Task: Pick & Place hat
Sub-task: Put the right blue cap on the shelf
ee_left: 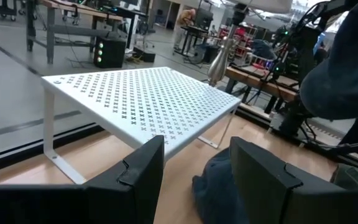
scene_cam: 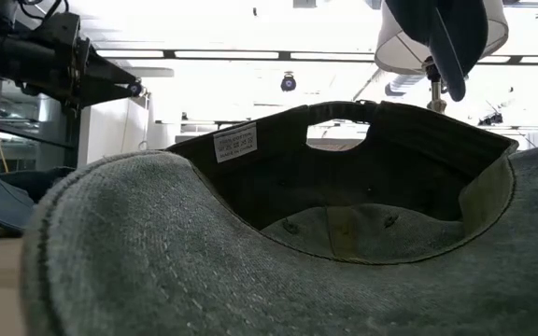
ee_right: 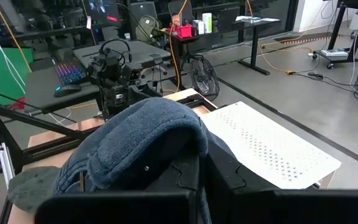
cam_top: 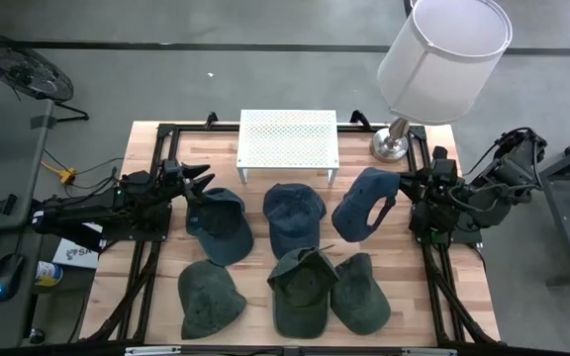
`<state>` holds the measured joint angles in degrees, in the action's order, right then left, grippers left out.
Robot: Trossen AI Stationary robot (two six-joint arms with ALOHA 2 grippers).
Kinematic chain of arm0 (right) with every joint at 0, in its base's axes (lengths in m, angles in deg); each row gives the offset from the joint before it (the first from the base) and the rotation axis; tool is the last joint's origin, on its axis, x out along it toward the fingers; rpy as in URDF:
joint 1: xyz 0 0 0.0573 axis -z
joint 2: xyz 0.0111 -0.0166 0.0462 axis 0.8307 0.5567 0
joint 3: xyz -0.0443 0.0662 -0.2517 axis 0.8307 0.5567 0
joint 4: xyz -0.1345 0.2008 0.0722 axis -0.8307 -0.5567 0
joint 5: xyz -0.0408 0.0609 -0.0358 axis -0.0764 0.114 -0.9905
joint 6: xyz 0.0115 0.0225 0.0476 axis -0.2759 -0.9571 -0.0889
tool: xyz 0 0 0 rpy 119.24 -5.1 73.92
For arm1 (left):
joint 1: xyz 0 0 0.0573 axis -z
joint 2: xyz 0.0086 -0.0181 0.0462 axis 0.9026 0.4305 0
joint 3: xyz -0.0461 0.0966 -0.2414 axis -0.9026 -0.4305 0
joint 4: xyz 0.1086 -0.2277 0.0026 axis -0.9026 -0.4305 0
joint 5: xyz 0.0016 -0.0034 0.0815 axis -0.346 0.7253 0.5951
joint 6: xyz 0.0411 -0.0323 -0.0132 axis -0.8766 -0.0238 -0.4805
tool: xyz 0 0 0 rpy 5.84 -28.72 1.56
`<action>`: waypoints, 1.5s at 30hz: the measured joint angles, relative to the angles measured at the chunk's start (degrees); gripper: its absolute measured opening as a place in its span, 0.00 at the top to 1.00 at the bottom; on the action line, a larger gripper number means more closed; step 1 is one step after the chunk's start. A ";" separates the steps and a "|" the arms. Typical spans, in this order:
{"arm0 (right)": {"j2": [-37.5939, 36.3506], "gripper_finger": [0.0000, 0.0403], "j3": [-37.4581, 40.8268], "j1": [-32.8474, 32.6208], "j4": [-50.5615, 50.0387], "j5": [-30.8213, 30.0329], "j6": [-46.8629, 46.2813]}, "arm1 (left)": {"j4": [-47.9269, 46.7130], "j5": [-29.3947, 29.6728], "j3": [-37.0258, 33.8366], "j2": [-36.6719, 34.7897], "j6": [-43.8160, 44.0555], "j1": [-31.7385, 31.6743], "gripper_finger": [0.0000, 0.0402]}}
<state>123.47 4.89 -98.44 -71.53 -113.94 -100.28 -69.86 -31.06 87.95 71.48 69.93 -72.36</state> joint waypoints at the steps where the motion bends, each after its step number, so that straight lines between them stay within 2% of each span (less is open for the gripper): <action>1: 0.00 1.00 0.00 0.00 0.00 -0.15 -0.13 | 0.02 0.00 0.00 0.02 0.00 0.00 0.55; 18: 0.00 1.00 0.00 0.02 0.00 -0.15 -0.39 | 0.07 -1.80 0.00 0.00 5.78 0.00 0.55; 25: 1.46 1.00 0.00 2.39 0.10 2.77 -0.62 | 0.09 -3.72 0.00 0.01 10.70 0.00 0.55; 30: 4.23 1.00 0.01 7.57 1.88 7.37 1.35 | 0.68 -7.04 0.00 0.53 13.38 0.00 0.55; 33: 5.44 1.00 0.04 10.88 6.97 11.69 6.56 | 4.09 -9.08 0.00 2.16 13.57 0.00 0.55; 39: 7.22 1.00 0.02 18.82 17.89 24.00 17.37 | 18.17 -12.65 0.00 9.84 13.60 0.00 0.55; 45: 9.30 1.00 0.02 26.25 22.69 36.52 21.28 | 36.10 -17.70 0.04 21.17 13.66 0.00 0.55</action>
<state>132.76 4.91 -72.19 -48.84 -77.41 -79.01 -33.76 -48.76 88.00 92.66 83.58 -72.36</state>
